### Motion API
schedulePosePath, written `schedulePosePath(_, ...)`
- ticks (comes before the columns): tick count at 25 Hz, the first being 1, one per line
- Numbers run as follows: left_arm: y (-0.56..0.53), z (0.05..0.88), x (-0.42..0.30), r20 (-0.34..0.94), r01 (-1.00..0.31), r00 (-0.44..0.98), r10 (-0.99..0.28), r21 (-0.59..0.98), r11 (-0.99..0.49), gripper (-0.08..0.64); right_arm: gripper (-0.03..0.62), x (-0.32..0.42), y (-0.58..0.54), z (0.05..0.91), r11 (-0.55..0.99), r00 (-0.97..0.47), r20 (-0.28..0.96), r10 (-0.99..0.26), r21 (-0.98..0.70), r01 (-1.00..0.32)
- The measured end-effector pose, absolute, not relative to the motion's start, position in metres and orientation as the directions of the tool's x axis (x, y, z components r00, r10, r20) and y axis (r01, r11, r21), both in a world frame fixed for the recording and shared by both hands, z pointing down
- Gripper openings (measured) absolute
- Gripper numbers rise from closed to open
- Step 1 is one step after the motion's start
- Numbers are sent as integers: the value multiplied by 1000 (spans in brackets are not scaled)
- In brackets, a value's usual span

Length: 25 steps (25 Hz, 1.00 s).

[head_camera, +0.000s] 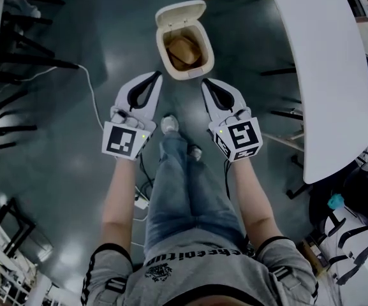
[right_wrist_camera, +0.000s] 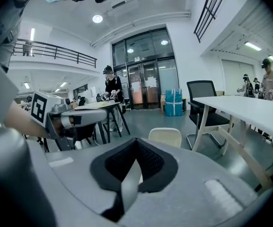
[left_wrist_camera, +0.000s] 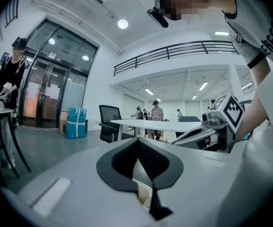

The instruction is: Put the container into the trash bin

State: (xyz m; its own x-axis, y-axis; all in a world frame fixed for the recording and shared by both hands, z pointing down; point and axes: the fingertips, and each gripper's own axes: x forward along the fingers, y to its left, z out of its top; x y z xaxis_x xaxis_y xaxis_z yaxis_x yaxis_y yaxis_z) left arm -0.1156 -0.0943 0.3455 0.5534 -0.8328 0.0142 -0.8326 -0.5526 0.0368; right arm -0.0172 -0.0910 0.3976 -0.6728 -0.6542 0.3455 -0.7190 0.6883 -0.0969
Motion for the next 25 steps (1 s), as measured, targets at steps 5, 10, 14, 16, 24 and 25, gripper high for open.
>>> schedulePosePath(5, -76, 316, -114, 4, -846, 533, -846, 18, -532, 12, 2, -11, -74, 363, 687, -678, 304, -669, -98, -721)
schedulePosePath(10, -58, 289, -110, -10, -857, 516, -857, -5, -516, 15, 2, 0, -59, 333, 684, -681, 266, -683, -96, -723)
schedulePosePath(14, -45, 270, -112, -21, -872, 490, -871, -2, -490, 15, 2, 4, -45, 314, 687, -685, 249, -684, -93, -720)
schedulePosePath(16, -38, 261, -113, -21, -877, 480, -877, -7, -480, 15, 2, 6, -39, 306, 693, -690, 242, -682, -88, -716)
schedulePosePath(24, -13, 234, -105, -19, -887, 461, -887, -16, -461, 15, 2, 14, -22, 267, 718, -712, 200, -673, -58, -694)
schedulePosePath(25, -11, 231, -104, -17, -888, 460, -888, -16, -459, 15, 2, 14, -19, 262, 721, -715, 195, -671, -52, -691)
